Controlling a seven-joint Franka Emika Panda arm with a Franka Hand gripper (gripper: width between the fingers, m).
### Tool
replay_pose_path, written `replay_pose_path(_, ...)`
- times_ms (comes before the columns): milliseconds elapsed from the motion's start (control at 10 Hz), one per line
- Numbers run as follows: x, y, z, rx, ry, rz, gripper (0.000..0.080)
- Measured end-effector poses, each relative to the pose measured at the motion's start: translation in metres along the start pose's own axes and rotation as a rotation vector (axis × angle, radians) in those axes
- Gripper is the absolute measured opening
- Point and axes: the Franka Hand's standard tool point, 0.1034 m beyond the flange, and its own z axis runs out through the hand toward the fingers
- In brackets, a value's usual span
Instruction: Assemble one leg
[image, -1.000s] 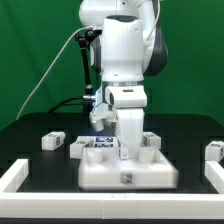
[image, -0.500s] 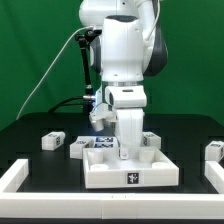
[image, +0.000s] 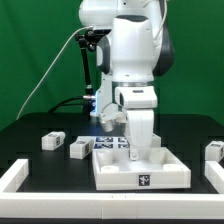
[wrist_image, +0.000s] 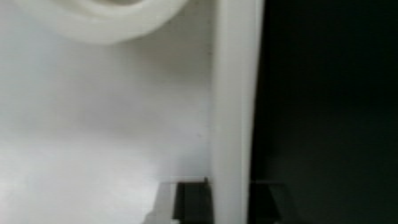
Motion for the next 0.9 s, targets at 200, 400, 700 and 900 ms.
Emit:
replay_pose_path(200,0.033,0.014,0.000,0.031,-0.028,0.069,0.0060)
replay_pose_path(400,0.036,0.017,0.001,0.031,-0.030,0.078,0.0060)
replay_pose_path(700,0.034,0.018,0.001,0.034,-0.032,0.061,0.0060)
replay_pose_path(900,0.029,0.031,0.001,0.042,-0.037,0.014,0.0060)
